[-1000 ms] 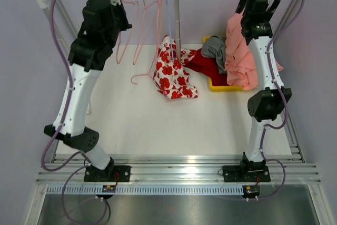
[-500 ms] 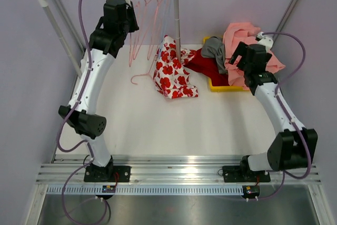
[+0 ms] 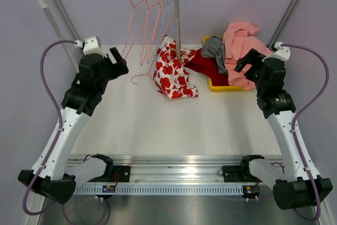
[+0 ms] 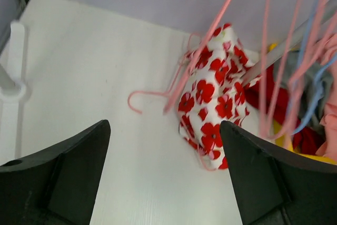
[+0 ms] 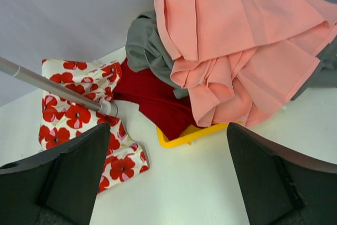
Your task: Remove the skirt from the hanger
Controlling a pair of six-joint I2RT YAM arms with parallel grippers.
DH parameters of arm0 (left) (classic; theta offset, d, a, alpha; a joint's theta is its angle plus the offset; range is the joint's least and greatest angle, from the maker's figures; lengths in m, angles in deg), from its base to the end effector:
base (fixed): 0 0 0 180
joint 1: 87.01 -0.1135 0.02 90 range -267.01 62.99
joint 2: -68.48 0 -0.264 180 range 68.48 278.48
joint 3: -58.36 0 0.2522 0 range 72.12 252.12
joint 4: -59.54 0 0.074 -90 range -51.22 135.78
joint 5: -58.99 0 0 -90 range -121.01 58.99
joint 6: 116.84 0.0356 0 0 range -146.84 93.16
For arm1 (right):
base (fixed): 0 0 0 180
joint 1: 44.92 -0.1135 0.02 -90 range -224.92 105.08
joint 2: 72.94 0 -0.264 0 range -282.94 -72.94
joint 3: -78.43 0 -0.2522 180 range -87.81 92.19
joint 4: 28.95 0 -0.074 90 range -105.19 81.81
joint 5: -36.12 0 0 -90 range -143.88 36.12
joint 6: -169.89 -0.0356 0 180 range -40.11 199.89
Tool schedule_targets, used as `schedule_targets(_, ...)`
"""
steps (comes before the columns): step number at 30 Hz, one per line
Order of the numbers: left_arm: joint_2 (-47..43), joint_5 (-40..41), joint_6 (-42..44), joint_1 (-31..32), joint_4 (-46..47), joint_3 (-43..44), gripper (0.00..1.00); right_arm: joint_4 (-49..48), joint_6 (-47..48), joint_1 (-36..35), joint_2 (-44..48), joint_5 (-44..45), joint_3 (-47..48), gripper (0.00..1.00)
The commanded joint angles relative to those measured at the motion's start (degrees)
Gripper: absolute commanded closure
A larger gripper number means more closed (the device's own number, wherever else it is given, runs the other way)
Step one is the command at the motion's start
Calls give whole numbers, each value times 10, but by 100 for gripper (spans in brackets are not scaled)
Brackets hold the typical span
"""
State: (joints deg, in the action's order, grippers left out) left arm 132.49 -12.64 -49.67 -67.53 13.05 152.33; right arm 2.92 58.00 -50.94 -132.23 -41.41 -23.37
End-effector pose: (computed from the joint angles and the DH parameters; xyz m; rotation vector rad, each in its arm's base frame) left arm 0.2169 -0.0648 0.4461 -0.2752 1.8292 -0.2177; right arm 0.2293 0.0165 0.3978 0.4007 1.7488 0.1536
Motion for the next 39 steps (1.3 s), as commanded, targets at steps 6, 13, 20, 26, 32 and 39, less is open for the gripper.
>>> schedule_targets(6,-39,-16,-172,-1,164,-289,26,56,-17,-6,65,-42,-22,1)
schedule_targets(13,104,-69,-232,-1,325,-310,31,62,-21,-6,66,-57,-28,1)
schedule_targets(20,291,-107,-286,-2,411,-231,37,43,-21,-7,57,-59,-45,0)
schedule_targets(26,413,-115,-314,-2,454,-164,42,30,-17,-16,39,-55,-47,1)
schedule_targets(32,495,-124,-330,-2,456,-102,49,22,-9,-25,22,-41,-46,1)
schedule_targets(39,514,-100,-375,-2,433,-109,68,16,-5,-31,12,-34,-47,1)
